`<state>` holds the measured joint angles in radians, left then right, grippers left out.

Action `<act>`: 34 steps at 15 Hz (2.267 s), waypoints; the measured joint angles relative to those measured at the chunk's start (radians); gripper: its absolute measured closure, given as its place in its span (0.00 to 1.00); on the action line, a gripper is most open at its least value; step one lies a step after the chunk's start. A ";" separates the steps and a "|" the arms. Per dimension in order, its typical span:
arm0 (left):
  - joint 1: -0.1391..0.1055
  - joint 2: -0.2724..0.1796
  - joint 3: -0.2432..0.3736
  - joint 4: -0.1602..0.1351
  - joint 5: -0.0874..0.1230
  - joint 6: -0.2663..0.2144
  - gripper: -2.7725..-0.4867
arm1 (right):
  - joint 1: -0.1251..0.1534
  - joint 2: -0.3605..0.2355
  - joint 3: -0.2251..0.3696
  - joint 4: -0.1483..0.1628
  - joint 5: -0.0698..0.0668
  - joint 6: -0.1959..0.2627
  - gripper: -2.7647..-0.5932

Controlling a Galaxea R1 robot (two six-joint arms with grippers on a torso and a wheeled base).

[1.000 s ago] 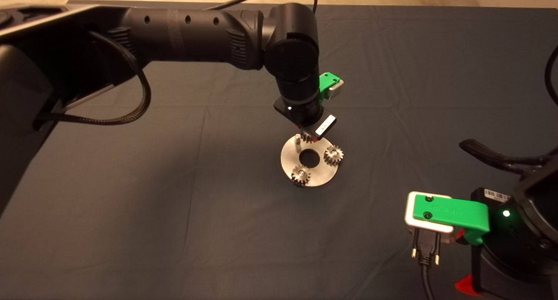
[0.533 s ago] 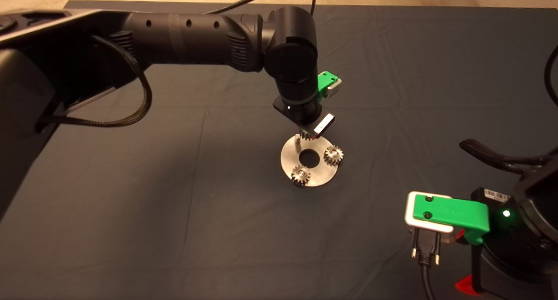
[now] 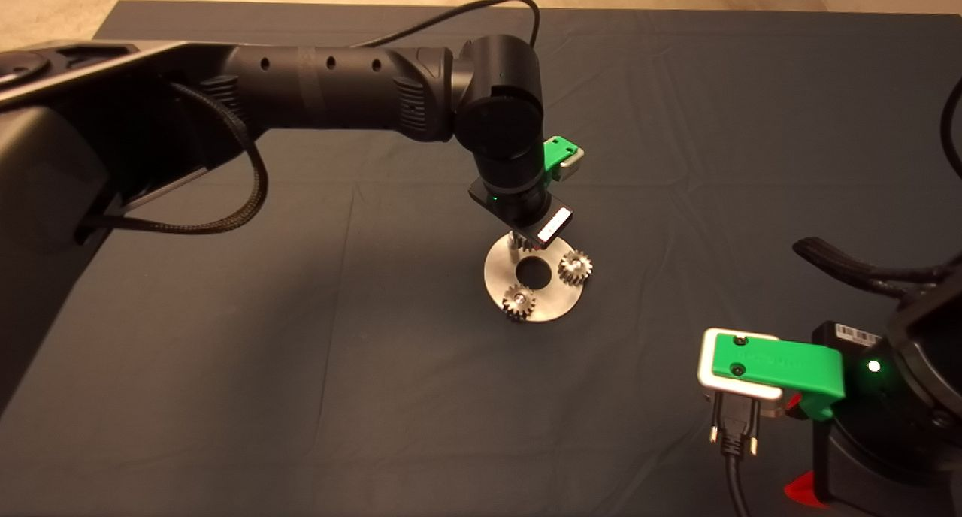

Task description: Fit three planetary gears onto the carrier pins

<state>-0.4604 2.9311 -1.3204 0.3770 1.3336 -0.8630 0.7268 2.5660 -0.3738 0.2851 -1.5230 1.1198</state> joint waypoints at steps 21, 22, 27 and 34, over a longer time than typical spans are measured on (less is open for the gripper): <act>0.036 0.000 -0.028 0.063 0.020 0.004 0.85 | 0.000 0.008 0.000 0.000 0.000 0.000 0.60; 0.041 0.000 -0.028 0.065 0.019 0.004 0.85 | 0.000 0.008 0.000 0.000 0.000 0.000 0.60; 0.044 -0.001 -0.038 0.069 0.020 0.004 0.85 | 0.000 0.008 0.000 0.000 0.000 0.000 0.60; 0.044 -0.003 -0.038 0.085 0.020 0.004 0.85 | 0.000 0.009 0.000 0.000 0.000 0.000 0.60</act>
<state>-0.4160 2.9283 -1.3581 0.4617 1.3532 -0.8591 0.7268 2.5747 -0.3738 0.2851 -1.5230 1.1194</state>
